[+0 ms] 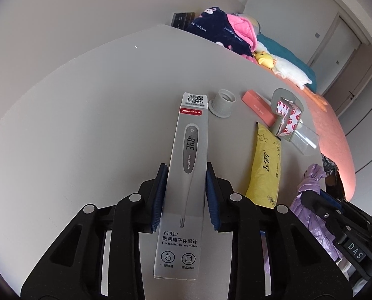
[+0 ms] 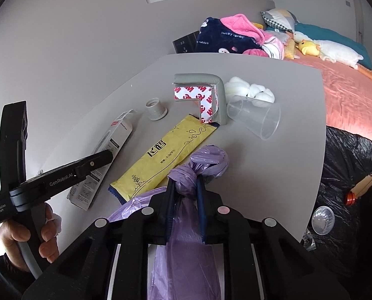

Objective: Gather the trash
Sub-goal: 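Carry the thermometer box and purple bag toward the trash bin, then open both tools over the bin, dropping the box and bag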

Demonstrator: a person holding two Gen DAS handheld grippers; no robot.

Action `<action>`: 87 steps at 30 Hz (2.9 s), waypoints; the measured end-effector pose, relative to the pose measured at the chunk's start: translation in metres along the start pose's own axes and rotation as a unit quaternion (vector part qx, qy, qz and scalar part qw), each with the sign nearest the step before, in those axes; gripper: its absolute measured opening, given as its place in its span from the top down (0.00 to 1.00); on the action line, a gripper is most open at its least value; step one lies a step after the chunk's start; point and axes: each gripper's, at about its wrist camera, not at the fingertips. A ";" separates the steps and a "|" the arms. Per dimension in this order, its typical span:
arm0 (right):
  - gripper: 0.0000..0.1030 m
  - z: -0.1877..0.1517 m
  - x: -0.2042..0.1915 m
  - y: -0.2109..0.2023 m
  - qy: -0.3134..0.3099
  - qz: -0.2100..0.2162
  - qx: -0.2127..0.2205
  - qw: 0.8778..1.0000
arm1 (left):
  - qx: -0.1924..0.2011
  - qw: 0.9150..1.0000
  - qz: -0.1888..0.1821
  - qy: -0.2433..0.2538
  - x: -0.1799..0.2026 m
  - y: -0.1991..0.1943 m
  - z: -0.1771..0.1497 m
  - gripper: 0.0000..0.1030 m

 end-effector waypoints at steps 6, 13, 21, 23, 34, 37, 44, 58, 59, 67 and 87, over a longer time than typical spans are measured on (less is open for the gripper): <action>0.83 0.003 0.008 -0.013 0.005 0.006 0.012 1.000 | 0.015 1.000 -0.007 0.006 0.014 -0.017 -0.002 0.72; 0.83 0.004 0.019 -0.035 0.016 0.011 0.027 0.999 | 0.026 0.999 -0.024 0.019 0.037 -0.035 -0.010 0.71; 0.83 0.000 0.033 -0.063 0.021 0.007 0.050 0.999 | 0.026 0.998 -0.052 0.030 0.068 -0.044 -0.018 0.71; 0.83 0.000 0.038 -0.070 0.024 0.005 0.055 0.998 | 0.027 0.997 -0.061 0.034 0.076 -0.045 -0.019 0.71; 0.83 -0.006 0.071 -0.106 0.041 -0.017 0.083 0.996 | 0.019 0.993 -0.101 0.066 0.128 -0.040 -0.020 0.71; 0.83 -0.009 0.081 -0.114 0.048 -0.023 0.086 0.995 | 0.017 0.991 -0.108 0.075 0.140 -0.037 -0.020 0.71; 0.83 -0.012 0.105 -0.127 0.067 -0.040 0.095 0.992 | 0.008 0.987 -0.130 0.094 0.172 -0.027 -0.020 0.71; 0.83 -0.022 0.146 -0.145 0.103 -0.067 0.106 0.987 | -0.014 0.978 -0.159 0.132 0.219 -0.012 -0.023 0.71; 0.83 -0.022 0.149 -0.146 0.105 -0.069 0.107 0.986 | -0.016 0.978 -0.162 0.134 0.222 -0.011 -0.023 0.71; 0.83 -0.024 0.175 -0.161 0.129 -0.095 0.120 0.980 | -0.029 0.968 -0.190 0.158 0.252 -0.004 -0.022 0.71; 0.83 -0.034 0.223 -0.181 0.176 -0.134 0.122 0.968 | -0.072 0.951 -0.238 0.182 0.292 0.015 -0.029 0.71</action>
Point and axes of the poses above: each gripper's, at about its wrist camera, not at the fingertips, and y roughly the way its jaws point, x to its right, z to its top
